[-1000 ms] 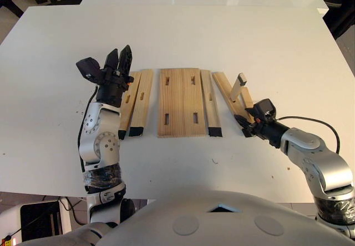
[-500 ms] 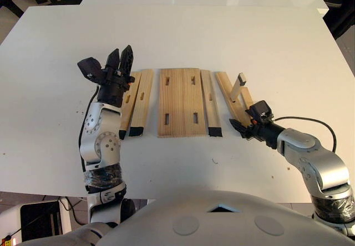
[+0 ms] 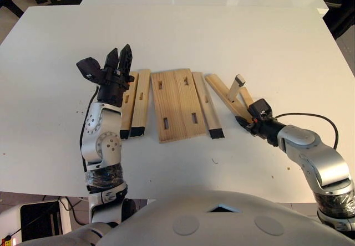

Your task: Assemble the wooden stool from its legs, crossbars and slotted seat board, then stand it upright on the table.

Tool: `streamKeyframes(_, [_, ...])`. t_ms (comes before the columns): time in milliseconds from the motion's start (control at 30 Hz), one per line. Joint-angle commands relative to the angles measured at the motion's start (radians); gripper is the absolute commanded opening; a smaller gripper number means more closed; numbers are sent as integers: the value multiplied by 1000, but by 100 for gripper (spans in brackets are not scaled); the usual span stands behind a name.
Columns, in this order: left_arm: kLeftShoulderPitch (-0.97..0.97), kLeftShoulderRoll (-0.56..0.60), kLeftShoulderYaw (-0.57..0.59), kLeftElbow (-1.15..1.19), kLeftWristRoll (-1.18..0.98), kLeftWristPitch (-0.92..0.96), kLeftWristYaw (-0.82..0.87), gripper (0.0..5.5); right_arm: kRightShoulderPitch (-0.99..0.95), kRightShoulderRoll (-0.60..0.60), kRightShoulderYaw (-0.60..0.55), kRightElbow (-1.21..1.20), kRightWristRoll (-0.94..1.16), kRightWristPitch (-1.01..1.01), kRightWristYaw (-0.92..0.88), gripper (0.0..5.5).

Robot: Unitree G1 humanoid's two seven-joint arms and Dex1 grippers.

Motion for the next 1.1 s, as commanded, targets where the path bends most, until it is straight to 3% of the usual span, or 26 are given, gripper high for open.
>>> streamKeyframes(33, [-11,8,8,8,2,1,4,248,-117,42,-71,27,28,28,-7,205])
streamKeyframes(167, [-50,26,32,10,-25,18,3,248,-321,150,-239,129,134,91,-17,205])
streamKeyframes(300, [-158,44,50,-13,-165,101,-11,248,-629,320,-540,369,413,121,-18,205])
streamKeyframes(400, [-293,66,37,-22,-298,184,-47,248,-760,369,-668,470,611,106,11,205])
streamKeyframes(667, [-491,66,24,-28,-659,368,-58,248,-795,296,-617,501,782,64,234,205])
streamKeyframes(900, [-517,128,20,-5,-847,501,-55,301,-810,102,-540,544,773,4,533,205])
streamKeyframes(1100, [-505,161,1,-22,-993,570,-49,301,-794,25,-407,510,746,-41,711,205])
